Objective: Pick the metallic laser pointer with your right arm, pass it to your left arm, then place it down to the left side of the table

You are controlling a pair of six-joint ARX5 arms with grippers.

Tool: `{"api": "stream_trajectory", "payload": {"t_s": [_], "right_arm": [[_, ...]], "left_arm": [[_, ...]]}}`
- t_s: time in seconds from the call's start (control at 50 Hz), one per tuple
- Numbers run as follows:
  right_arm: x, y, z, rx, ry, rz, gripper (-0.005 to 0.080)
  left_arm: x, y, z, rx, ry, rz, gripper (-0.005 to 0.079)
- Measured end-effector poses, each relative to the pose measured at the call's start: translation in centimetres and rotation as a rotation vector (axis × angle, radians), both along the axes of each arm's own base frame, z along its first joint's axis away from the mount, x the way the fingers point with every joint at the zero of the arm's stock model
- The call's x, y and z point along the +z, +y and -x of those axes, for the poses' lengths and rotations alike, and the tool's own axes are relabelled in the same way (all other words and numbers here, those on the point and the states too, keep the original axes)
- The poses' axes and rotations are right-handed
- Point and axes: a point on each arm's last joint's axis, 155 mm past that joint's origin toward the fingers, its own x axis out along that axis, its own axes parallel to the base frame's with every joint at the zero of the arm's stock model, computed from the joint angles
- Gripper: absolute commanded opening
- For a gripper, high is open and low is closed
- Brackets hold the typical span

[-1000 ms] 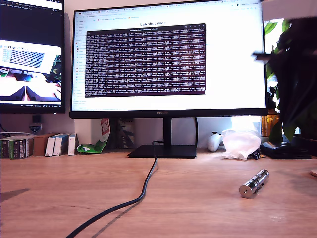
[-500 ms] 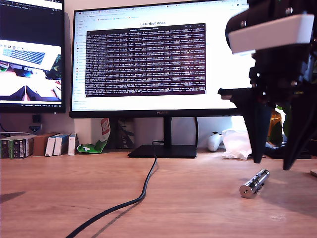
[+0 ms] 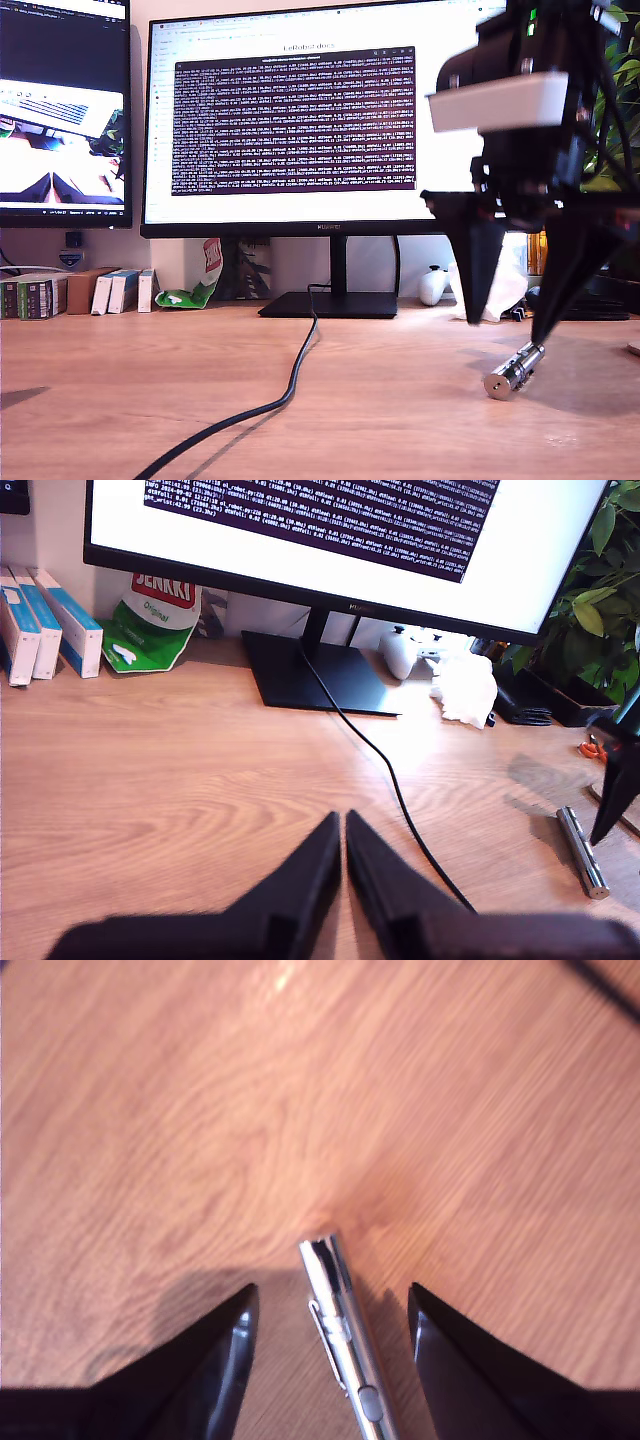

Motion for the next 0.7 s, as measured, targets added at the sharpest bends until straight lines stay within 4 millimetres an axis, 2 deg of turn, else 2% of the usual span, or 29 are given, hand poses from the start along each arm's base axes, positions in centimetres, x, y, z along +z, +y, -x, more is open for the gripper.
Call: {"api": "stream_trajectory", "payload": {"t_s": [0.32, 0.7], "right_arm": [[-0.2, -1.6, -1.4, -0.025, -0.017, -0.007, 0.0436], [-3.1, -1.5, -1.7, -0.011, 0.04, 0.017, 0.0424]], "left_arm": [[0.1, 0.1, -0.1, 0.004, -0.003, -0.001, -0.0019], [0.1, 0.1, -0.1, 0.007, -0.007, -0.002, -0.0019]]}}
